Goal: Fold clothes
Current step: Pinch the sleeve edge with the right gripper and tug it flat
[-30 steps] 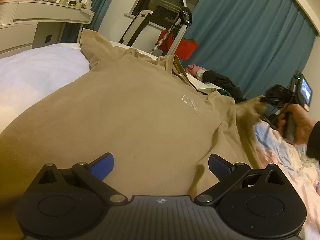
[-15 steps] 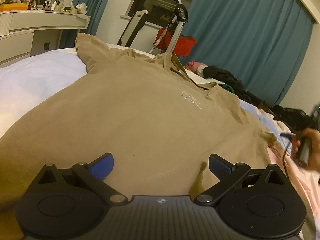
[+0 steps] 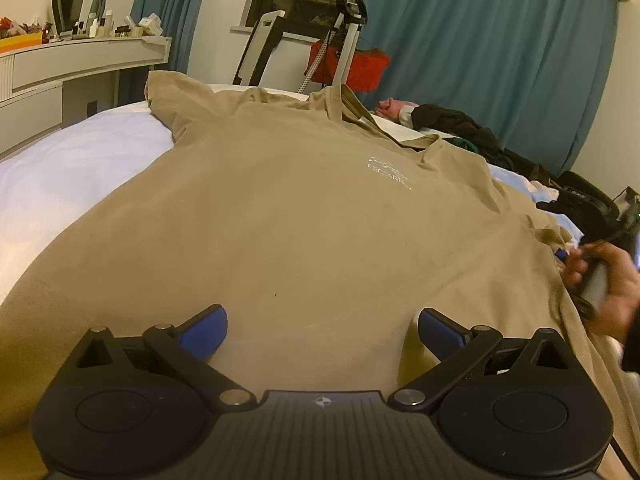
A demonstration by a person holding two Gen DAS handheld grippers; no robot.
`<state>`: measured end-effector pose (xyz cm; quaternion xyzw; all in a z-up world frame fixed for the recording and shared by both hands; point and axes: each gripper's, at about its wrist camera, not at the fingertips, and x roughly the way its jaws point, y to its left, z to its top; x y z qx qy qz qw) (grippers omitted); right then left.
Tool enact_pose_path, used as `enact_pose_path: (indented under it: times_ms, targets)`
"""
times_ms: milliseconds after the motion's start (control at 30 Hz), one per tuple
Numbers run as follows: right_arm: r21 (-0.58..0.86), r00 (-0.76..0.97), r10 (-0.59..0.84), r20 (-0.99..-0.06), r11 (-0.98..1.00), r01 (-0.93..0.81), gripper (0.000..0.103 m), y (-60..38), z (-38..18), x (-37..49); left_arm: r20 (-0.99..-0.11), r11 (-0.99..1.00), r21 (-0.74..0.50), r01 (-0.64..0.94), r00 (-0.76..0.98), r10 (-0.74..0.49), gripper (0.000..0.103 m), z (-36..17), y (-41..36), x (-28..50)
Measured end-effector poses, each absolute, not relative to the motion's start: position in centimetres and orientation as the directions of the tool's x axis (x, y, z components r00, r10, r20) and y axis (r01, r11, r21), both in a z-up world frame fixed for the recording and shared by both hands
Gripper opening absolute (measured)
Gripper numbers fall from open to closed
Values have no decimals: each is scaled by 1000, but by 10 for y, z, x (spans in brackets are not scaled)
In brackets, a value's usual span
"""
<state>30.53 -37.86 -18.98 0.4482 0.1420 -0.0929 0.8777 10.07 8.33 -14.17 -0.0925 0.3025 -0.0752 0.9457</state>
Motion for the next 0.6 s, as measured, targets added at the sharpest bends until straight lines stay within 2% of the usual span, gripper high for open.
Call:
enact_pose_path:
  times_ms: [100,167,200,233,267,300,333,533,600]
  targets:
    - [744,954,-47,-296,615,261,74,-380,-187,329,-556,973,-214,89,808,-196,103,-143,82,101]
    - [727,958,-44,-283,642,244,65,-381,-183,346,-554,974,-210,90,810,-194,103,-144,82,102]
    - [701,949,-51,-311,662,266,62,-381,-181,353,-553,974,-210,89,811,-193,103,-145,82,103]
    - [674,939,-59,-340,681,286,47,-382,-178,360,-552,974,-209,87,812,-191,103,-145,82,103]
    - [646,928,-67,-367,699,306,12,-382,-176,367,-552,974,-208,86,812,-189,103,-145,81,103]
    - [617,916,-76,-394,717,325,7,-382,-174,374,-552,975,-205,83,813,-185,103,-146,80,104]
    - [588,905,-82,-416,736,337,7,-381,-170,378,-553,976,-201,79,814,-179,103,-145,79,105]
    - [467,912,-161,-378,817,338,6,-391,-135,360,-563,983,-171,73,811,-158,103,-142,74,109]
    - [369,897,-207,-392,857,359,6,-389,-119,360,-564,983,-168,70,811,-154,103,-140,75,108]
